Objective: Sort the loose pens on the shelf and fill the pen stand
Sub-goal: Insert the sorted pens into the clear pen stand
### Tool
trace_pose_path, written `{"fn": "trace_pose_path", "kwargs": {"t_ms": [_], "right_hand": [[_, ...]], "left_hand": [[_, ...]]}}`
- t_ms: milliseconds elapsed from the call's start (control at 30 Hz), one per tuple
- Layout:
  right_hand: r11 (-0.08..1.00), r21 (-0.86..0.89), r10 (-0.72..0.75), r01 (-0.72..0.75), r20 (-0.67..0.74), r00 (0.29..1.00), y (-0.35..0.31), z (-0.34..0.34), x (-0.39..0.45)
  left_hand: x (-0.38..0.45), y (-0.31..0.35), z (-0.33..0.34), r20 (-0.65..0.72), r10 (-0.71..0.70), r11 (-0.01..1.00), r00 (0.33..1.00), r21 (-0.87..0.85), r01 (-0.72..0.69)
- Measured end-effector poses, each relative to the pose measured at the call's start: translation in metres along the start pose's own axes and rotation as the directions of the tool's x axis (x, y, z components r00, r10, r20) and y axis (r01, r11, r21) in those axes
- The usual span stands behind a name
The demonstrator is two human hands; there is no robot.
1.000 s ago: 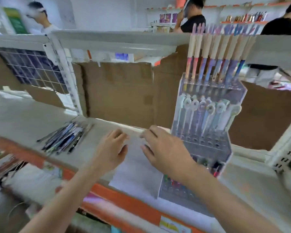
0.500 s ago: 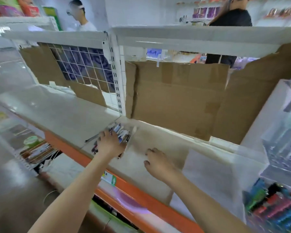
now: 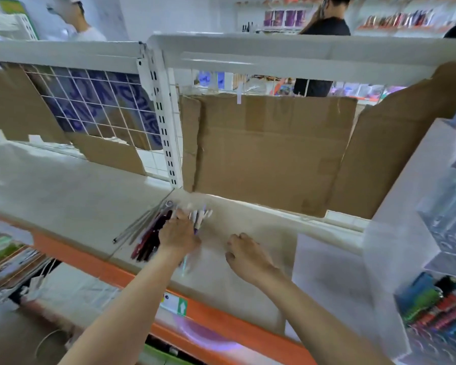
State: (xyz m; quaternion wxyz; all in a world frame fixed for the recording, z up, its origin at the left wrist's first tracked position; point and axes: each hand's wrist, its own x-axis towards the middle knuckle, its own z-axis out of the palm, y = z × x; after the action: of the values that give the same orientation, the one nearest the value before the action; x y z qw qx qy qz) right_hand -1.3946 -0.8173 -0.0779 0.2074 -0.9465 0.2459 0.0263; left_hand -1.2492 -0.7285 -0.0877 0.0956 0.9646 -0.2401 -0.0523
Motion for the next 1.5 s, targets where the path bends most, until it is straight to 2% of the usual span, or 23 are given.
{"fn": "trace_pose_path", "kwargs": {"t_ms": [133,300,367,433,467,500,533,567,600,633,700,767,867,900,967,1000,1067,1133,1233,1267,1367,1433,1500], "right_hand": [[1.0,0.01,0.022,-0.022,-0.02,1.0,0.003,-0.007,-0.005],[0.995,0.097,0.043,-0.036,-0.068,0.997,0.011,-0.01,-0.012],[0.982,0.187,0.051,-0.032,-0.101,0.994,0.013,-0.01,-0.013],[0.94,0.34,0.081,-0.03,-0.135,0.988,0.014,-0.011,-0.014],[0.857,0.513,0.129,-0.045,-0.129,0.983,0.013,-0.012,-0.016],[0.672,0.738,0.187,-0.065,-0.084,0.979,0.009,-0.013,-0.019],[0.386,0.919,0.227,-0.082,-0.008,0.974,0.005,-0.012,-0.023],[0.069,0.993,0.25,-0.094,0.074,0.965,0.001,-0.009,-0.025],[-0.193,0.977,0.256,-0.096,0.144,0.956,-0.003,-0.006,-0.028],[-0.376,0.922,0.253,-0.087,0.192,0.948,-0.006,-0.004,-0.032],[-0.608,0.793,0.267,-0.032,0.242,0.933,-0.012,-0.007,-0.04],[-0.704,0.709,0.291,0.034,0.245,0.925,-0.012,-0.018,-0.047],[-0.729,0.68,0.298,0.073,0.219,0.929,-0.005,-0.027,-0.057],[-0.721,0.688,0.305,0.085,0.204,0.93,0.001,-0.026,-0.061],[-0.68,0.728,0.296,0.087,0.164,0.941,0.012,-0.025,-0.071],[-0.617,0.784,0.286,0.077,0.132,0.949,0.018,-0.024,-0.076],[-0.361,0.931,0.307,0.059,0.058,0.95,0.032,-0.03,-0.086],[-0.085,0.994,0.315,0.065,-0.035,0.948,0.048,-0.051,-0.097],[0.321,0.943,0.231,0.09,-0.17,0.958,0.062,-0.094,-0.119],[0.412,0.907,0.204,0.091,-0.189,0.961,0.064,-0.106,-0.125],[0.462,0.876,0.194,0.14,-0.253,0.948,0.069,-0.124,-0.136],[0.391,0.905,0.268,0.169,-0.287,0.92,0.078,-0.127,-0.138],[0.31,0.934,0.319,0.179,-0.279,0.906,0.086,-0.13,-0.142]], "left_hand": [[0.005,0.005,0.001,0.021,0.008,0.999,1.0,-0.051,-0.007],[0.003,0.005,-0.001,0.045,0.111,0.993,0.993,0.029,-0.112],[-0.002,0.005,-0.007,0.028,0.099,0.989,0.995,-0.114,-0.095],[-0.013,0.012,-0.018,-0.038,0.079,0.928,0.996,-0.362,-0.088],[-0.022,0.019,-0.024,-0.075,0.057,0.865,0.996,-0.494,-0.086],[-0.033,0.028,-0.033,-0.111,0.028,0.779,0.993,-0.62,-0.091],[-0.044,0.04,-0.043,-0.131,0.0,0.679,0.991,-0.728,-0.096],[-0.055,0.052,-0.051,-0.138,-0.019,0.578,0.99,-0.81,-0.102],[-0.065,0.064,-0.058,-0.139,-0.026,0.483,0.99,-0.869,-0.109],[-0.074,0.075,-0.062,-0.132,-0.017,0.396,0.991,-0.911,-0.114],[-0.088,0.096,-0.063,-0.131,-0.019,0.248,0.991,-0.961,-0.123],[-0.102,0.113,-0.052,-0.09,-0.042,0.146,0.995,-0.986,-0.083],[-0.125,0.132,-0.027,0.051,-0.034,-0.024,0.998,-0.998,0.05],[-0.131,0.138,-0.022,0.079,-0.015,-0.051,0.997,-0.996,0.078],[-0.139,0.144,-0.02,0.107,0.059,-0.062,0.993,-0.992,0.11],[-0.14,0.145,-0.021,0.114,0.102,-0.041,0.988,-0.992,0.119],[-0.141,0.144,-0.027,0.173,0.169,0.031,0.97,-0.985,0.17],[-0.144,0.142,-0.036,0.225,0.307,0.105,0.925,-0.974,0.202],[-0.155,0.15,-0.045,0.205,0.502,0.142,0.84,-0.978,0.154],[-0.159,0.156,-0.047,0.175,0.533,0.157,0.828,-0.982,0.107],[-0.17,0.183,-0.049,0.01,0.581,0.288,0.814,-0.938,-0.194],[-0.18,0.2,-0.047,-0.098,0.582,0.347,0.808,-0.868,-0.356],[-0.19,0.212,-0.045,-0.157,0.582,0.376,0.798,-0.818,-0.435]]}}
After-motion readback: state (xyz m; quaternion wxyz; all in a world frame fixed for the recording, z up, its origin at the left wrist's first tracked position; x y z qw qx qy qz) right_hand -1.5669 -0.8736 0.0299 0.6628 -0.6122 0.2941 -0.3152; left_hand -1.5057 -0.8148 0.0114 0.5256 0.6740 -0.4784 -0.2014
